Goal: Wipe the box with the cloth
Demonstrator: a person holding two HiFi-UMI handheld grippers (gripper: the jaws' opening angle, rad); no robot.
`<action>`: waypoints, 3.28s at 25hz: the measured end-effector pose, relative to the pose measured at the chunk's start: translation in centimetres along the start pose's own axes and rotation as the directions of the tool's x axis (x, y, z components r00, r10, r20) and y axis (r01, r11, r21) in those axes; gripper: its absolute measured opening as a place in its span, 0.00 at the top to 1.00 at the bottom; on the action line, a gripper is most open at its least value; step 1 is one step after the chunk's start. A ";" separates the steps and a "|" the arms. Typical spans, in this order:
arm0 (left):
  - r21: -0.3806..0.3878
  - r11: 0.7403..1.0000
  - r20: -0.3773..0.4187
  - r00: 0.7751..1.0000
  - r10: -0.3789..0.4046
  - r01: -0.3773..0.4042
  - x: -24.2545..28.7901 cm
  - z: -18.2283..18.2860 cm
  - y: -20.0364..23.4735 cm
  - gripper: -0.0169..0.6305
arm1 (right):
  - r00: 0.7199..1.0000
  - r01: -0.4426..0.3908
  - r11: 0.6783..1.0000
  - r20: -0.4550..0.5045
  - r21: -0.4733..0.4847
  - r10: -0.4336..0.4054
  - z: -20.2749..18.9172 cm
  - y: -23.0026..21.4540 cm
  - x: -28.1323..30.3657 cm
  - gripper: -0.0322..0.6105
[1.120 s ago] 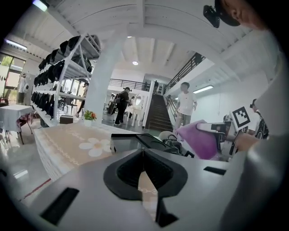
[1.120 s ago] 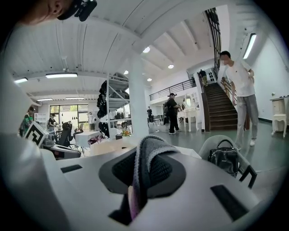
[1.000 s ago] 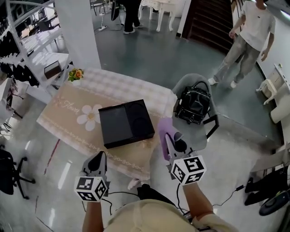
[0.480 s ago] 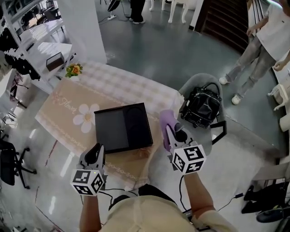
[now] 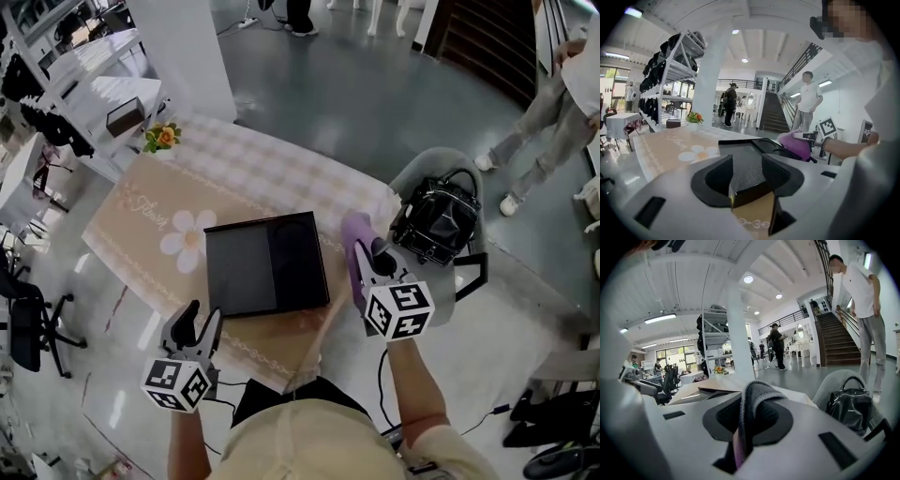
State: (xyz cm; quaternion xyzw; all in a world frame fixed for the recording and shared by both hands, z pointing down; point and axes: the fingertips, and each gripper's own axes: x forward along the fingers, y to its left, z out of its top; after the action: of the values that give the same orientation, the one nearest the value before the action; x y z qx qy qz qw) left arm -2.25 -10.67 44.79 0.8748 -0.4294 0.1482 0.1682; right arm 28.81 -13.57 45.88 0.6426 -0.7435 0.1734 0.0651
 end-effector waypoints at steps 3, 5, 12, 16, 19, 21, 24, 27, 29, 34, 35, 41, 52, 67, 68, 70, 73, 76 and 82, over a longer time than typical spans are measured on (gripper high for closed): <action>-0.033 0.999 0.014 1.000 0.004 -0.003 -0.8 0.0 1.1 0.66 | 1.000 -0.005 1.000 -0.001 -0.005 0.005 0.1 0.6 0.8 0.86; -0.046 0.999 0.032 0.999 0.010 -0.008 -1.0 0.2 1.8 0.65 | 1.000 0.004 1.000 0.013 -0.010 -0.004 0.5 0.9 1.1 0.86; -0.098 0.993 0.082 0.995 -0.064 0.072 -0.2 0.8 2.2 0.60 | 0.998 0.062 0.998 0.023 -0.007 -0.062 1.0 0.1 2.0 0.86; -0.087 0.990 0.025 0.993 -0.114 0.116 0.6 -0.4 2.0 0.58 | 0.999 0.043 0.999 -0.020 0.007 -0.042 0.2 0.4 4.1 0.86; -0.090 0.988 -0.003 0.992 -0.128 0.127 0.9 -1.4 2.1 0.58 | 0.998 0.002 1.000 -0.059 0.014 -0.001 -0.5 1.1 5.8 0.86; -0.084 0.988 -0.016 0.991 -0.132 0.131 1.1 -1.8 2.1 0.58 | 0.997 -0.019 1.000 -0.080 0.018 0.020 -0.6 1.4 6.8 0.86; -0.080 0.988 -0.025 0.991 -0.135 0.133 1.2 -2.1 2.1 0.58 | 0.994 -0.044 0.998 -0.100 0.044 0.048 -0.8 1.9 8.0 0.86; -0.073 0.988 -0.032 0.990 -0.138 0.135 1.5 -2.5 1.9 0.58 | 0.990 -0.076 0.994 -0.110 0.081 0.084 -1.0 2.4 8.6 0.86; -0.072 0.987 -0.045 0.988 -0.147 0.143 1.8 -3.0 1.8 0.58 | 0.988 -0.096 0.990 -0.113 0.103 0.108 -1.3 2.8 8.7 0.86; -0.086 0.984 -0.062 0.985 -0.161 0.156 2.1 -3.8 2.0 0.58 | 0.982 -0.125 0.981 -0.123 0.148 0.143 -2.0 3.8 8.1 0.86; -0.089 0.983 -0.063 0.984 -0.165 0.159 2.1 -3.8 2.0 0.58 | 0.981 -0.129 0.980 -0.125 0.153 0.149 -2.1 4.0 7.9 0.86; -0.093 0.976 -0.066 0.977 -0.201 0.194 2.1 -4.3 1.5 0.58 | 0.976 -0.140 0.976 -0.146 0.165 0.165 -2.7 4.7 6.2 0.86; -0.084 0.962 -0.072 0.961 -0.265 0.259 2.4 -4.8 0.7 0.58 | 0.973 -0.120 0.977 -0.173 0.175 0.151 -4.2 6.2 2.2 0.86; -0.055 0.946 -0.076 0.943 -0.324 0.320 2.2 -4.9 0.6 0.58 | 0.981 -0.044 0.968 -0.170 0.248 0.088 -6.0 7.3 -2.4 0.86; -0.053 0.945 -0.075 0.942 -0.326 0.322 2.2 -4.9 0.6 0.58 | 0.982 -0.039 0.967 -0.169 0.253 0.084 -6.1 7.4 -2.6 0.86; -0.048 0.944 -0.072 0.942 -0.329 0.326 2.2 -4.9 0.6 0.58 | 0.983 -0.031 0.964 -0.167 0.265 0.077 -6.3 7.5 -3.1 0.86; -0.043 0.942 -0.071 0.939 -0.335 0.333 2.2 -5.0 0.6 0.58 | 0.985 -0.018 0.959 -0.160 0.284 0.066 -6.5 7.8 -3.8 0.86; -0.041 0.940 -0.074 0.937 -0.342 0.340 2.2 -4.9 0.6 0.58 | 0.986 -0.008 0.953 -0.155 0.302 0.057 -6.7 8.0 -4.4 0.86; -0.030 0.939 -0.078 0.936 -0.343 0.341 2.2 -5.1 0.5 0.58 | 0.989 0.032 0.959 -0.146 0.282 0.010 -7.0 7.9 -5.6 0.86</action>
State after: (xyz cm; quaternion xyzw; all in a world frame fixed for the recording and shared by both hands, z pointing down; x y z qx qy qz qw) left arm -1.98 -10.38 50.31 0.9280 -0.2647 0.1493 0.2158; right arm 21.10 -5.11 49.20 0.6350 -0.7006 0.3244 0.0273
